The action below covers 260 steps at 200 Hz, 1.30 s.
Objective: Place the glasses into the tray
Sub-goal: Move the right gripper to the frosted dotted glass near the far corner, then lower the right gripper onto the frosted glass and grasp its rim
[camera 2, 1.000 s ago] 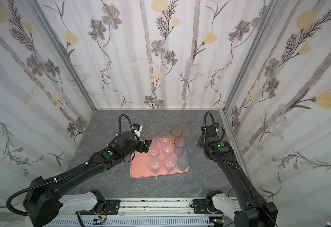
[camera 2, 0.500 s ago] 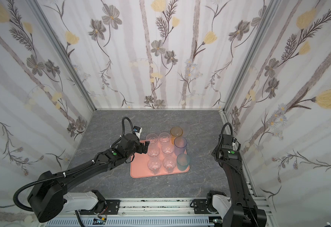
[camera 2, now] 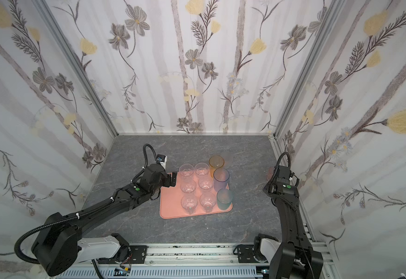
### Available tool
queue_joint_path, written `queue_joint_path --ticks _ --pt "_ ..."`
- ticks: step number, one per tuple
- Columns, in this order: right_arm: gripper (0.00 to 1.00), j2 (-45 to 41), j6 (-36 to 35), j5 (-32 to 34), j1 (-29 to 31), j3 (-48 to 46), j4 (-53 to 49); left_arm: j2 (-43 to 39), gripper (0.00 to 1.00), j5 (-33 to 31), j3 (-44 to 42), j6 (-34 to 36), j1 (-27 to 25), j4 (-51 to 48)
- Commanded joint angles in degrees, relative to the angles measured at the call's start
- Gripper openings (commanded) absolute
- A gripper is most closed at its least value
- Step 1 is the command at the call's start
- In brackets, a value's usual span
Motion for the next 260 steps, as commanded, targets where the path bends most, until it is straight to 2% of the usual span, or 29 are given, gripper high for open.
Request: queue_joint_path --ticks 1,39,73,136,172,221,260 --pt "0.51 0.49 -0.43 -0.51 -0.24 0.21 2.32 -0.29 1.0 -0.48 0.03 -2.56 1.76 0.91" --pt "0.48 0.59 -0.61 -1.82 0.62 1.58 2.46 0.71 1.0 1.71 0.56 -3.43 2.75 1.0" --pt "0.47 3.63 0.25 -6.81 6.28 5.82 4.39 2.89 0.99 2.48 1.12 -3.3 2.79 1.0" --pt "0.46 20.7 5.08 -15.09 18.9 19.86 13.55 3.01 0.99 4.2 3.65 -1.0 2.83 0.85" --pt "0.45 31.63 4.91 -16.16 21.87 27.3 16.28 3.22 0.98 4.44 4.78 -2.61 2.83 0.39" --pt "0.38 43.51 4.93 -17.53 22.14 35.64 18.11 2.72 0.98 7.64 4.77 -6.06 2.66 0.12" --pt "0.22 48.85 4.52 -18.48 22.16 37.94 18.54 1.4 0.98 6.8 3.95 -5.71 2.66 -0.19"
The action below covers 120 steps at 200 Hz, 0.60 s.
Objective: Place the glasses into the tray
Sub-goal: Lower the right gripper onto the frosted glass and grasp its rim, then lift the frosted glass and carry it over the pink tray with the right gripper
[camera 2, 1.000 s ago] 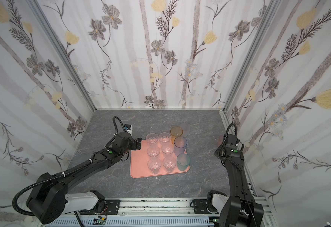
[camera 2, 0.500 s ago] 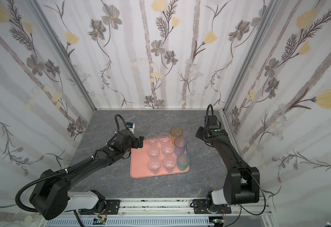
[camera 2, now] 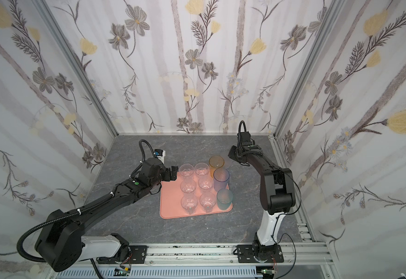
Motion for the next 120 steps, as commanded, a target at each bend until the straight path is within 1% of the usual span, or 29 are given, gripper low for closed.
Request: queue_joint_path --ticks 1,31,49,91,111,120 --pt "0.21 1.74 -0.07 -1.06 -0.02 0.95 2.24 -0.75 0.98 -0.29 -0.31 -0.82 0.03 0.03" --pt "0.06 1.33 -2.08 1.65 0.11 0.87 1.03 -1.21 0.98 -0.28 -0.68 -0.9 -0.03 -0.08" --pt "0.0 -0.51 -4.25 4.69 0.0 0.97 -1.21 -1.64 0.98 -0.75 -0.86 -0.52 -0.01 -0.08" --pt "0.0 -8.49 -7.06 12.39 -0.12 1.39 -6.39 -2.41 0.98 -2.63 -1.1 1.35 0.06 -0.17" --pt "0.0 -12.82 -7.77 15.53 0.27 3.23 -9.69 -2.4 0.99 -3.3 -1.43 2.12 0.07 -0.23" --pt "0.0 -14.54 -8.08 16.7 0.62 4.91 -11.7 -4.19 0.99 -3.66 -1.71 2.32 0.1 -0.25"
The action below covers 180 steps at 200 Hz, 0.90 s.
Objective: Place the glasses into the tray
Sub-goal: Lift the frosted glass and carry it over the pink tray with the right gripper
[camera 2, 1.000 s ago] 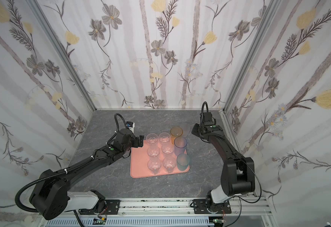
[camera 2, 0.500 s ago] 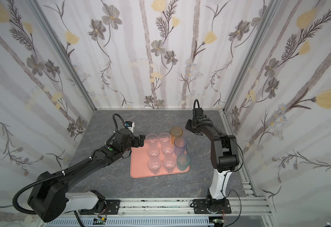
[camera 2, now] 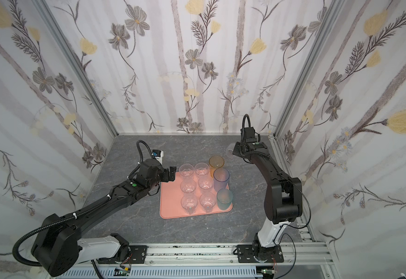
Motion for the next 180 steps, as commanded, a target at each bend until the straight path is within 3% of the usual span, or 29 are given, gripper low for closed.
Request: queue_joint_path --ticks 1,32,59,124,180 --pt "0.0 -4.05 -1.94 6.03 0.64 3.16 -4.02 -1.91 0.99 -2.07 -0.52 1.37 0.09 0.71" --pt "0.0 -7.79 -2.71 9.24 5.2 12.53 -10.94 -3.53 1.0 -3.19 -1.5 2.84 0.67 0.47" --pt "0.0 -6.65 -2.51 9.76 13.17 21.72 -16.39 -5.08 1.0 -5.05 -1.64 3.5 3.42 -1.35" --pt "0.0 6.92 -2.58 6.77 32.15 38.46 -24.94 -8.66 1.0 -1.53 -2.23 -2.73 15.53 -9.02" --pt "0.0 17.51 -2.56 2.74 37.72 42.84 -27.98 -12.74 0.99 2.74 -6.06 -6.7 19.41 -9.49"
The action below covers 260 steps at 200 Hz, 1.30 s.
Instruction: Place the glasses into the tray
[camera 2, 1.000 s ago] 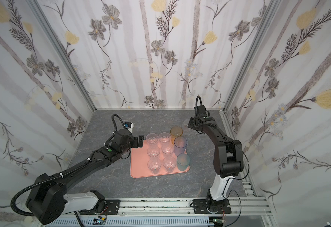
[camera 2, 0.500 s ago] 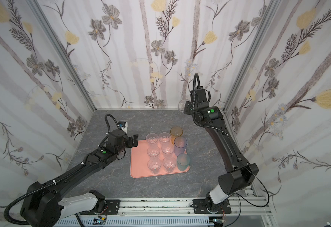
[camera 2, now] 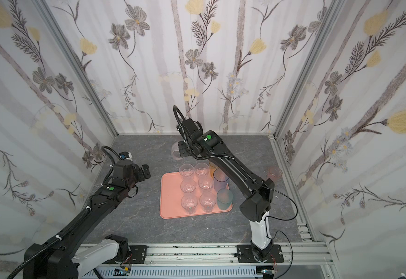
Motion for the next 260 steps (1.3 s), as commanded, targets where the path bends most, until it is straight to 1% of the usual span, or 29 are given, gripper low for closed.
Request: queue_joint_path --ticks 1,4,9,29,56,92,123,142,221,235,260 --pt "0.0 2.48 -0.13 -2.05 0.91 1.05 -1.43 -1.0 0.99 1.91 -0.89 -2.35 0.35 -0.5" --pt "0.0 2.92 -0.11 -2.29 0.91 1.05 -1.54 -1.03 0.99 1.93 -0.98 -2.37 0.4 -0.49" --pt "0.0 3.56 -0.11 -2.51 3.01 1.05 -1.69 -1.03 0.99 1.94 -1.09 -2.37 0.4 -0.51" --pt "0.0 6.84 -0.19 -2.49 5.36 1.07 -1.93 -0.32 0.99 2.17 -1.21 -2.37 0.35 -0.5" --pt "0.0 10.78 -0.22 -2.75 7.26 1.08 -0.72 0.8 0.98 3.09 -0.63 -2.61 0.37 -0.5" --pt "0.0 14.59 -0.7 -0.31 7.47 1.75 0.26 1.03 0.98 2.74 -0.3 -2.2 0.36 -0.42" --pt "0.0 17.91 -1.44 -0.53 7.42 2.99 0.9 1.6 0.98 3.52 -0.24 -2.88 0.37 -0.33" --pt "0.0 19.97 -1.78 0.75 7.46 4.18 1.29 1.52 0.97 3.79 -0.3 -3.25 0.36 -0.33" --pt "0.0 24.31 -1.98 3.08 6.66 5.53 3.23 0.68 0.97 5.07 -1.9 -4.13 0.25 -0.06" --pt "0.02 24.73 -1.8 2.98 6.63 5.62 3.27 0.64 0.97 5.21 -2.0 -4.3 0.1 -0.06" --pt "0.11 24.5 -1.41 2.46 6.67 5.62 3.6 0.24 0.97 5.2 -2.18 -4.65 -0.06 -0.06"
